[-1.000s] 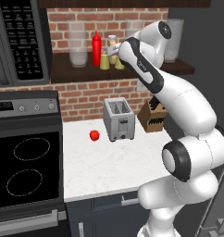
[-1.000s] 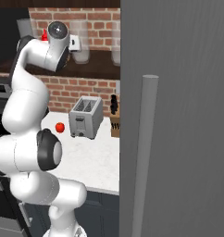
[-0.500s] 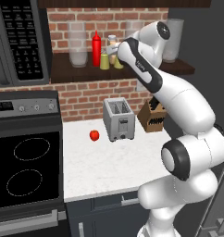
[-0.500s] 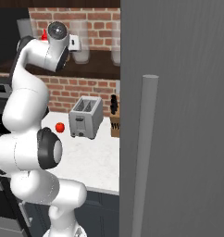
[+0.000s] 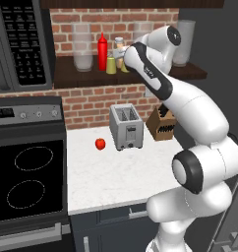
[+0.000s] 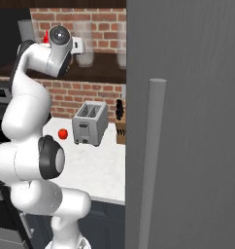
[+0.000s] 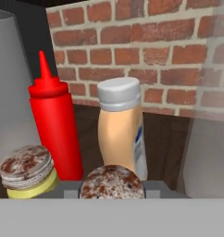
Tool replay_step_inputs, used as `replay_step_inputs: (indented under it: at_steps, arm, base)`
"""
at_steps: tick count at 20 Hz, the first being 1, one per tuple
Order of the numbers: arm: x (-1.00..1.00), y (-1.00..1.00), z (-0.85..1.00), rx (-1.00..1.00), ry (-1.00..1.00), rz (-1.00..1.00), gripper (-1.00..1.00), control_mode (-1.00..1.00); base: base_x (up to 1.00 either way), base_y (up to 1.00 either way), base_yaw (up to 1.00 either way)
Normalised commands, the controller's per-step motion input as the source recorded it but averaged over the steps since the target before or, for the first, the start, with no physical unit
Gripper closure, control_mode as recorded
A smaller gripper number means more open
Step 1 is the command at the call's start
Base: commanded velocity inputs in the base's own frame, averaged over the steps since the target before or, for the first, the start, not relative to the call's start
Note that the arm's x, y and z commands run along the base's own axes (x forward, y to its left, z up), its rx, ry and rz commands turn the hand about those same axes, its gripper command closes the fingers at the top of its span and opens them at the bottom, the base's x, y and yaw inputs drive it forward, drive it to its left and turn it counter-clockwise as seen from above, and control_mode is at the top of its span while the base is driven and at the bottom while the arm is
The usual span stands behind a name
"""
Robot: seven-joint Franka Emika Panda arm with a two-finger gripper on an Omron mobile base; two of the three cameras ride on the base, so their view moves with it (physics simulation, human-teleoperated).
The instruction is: Put the shaker and condiment bottle from the counter next to their counterparts in the cabinet.
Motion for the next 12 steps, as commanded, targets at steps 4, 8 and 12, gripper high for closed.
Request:
replay_step_inputs:
  at_steps: [4, 8, 12]
  arm:
    - [0.00, 0.00, 0.00, 0.00, -0.04, 0.00, -1.00, -1.00]
    - [0.00, 0.00, 0.00, 0.00, -0.03, 0.00, -1.00, -1.00]
    - [0.00, 0.00, 0.00, 0.00, -0.01, 0.00, -1.00, -1.00]
  base:
    - [0.00, 0.00, 0.00]
    - [0.00, 0.00, 0.00]
    - [0.00, 0.00, 0.00]
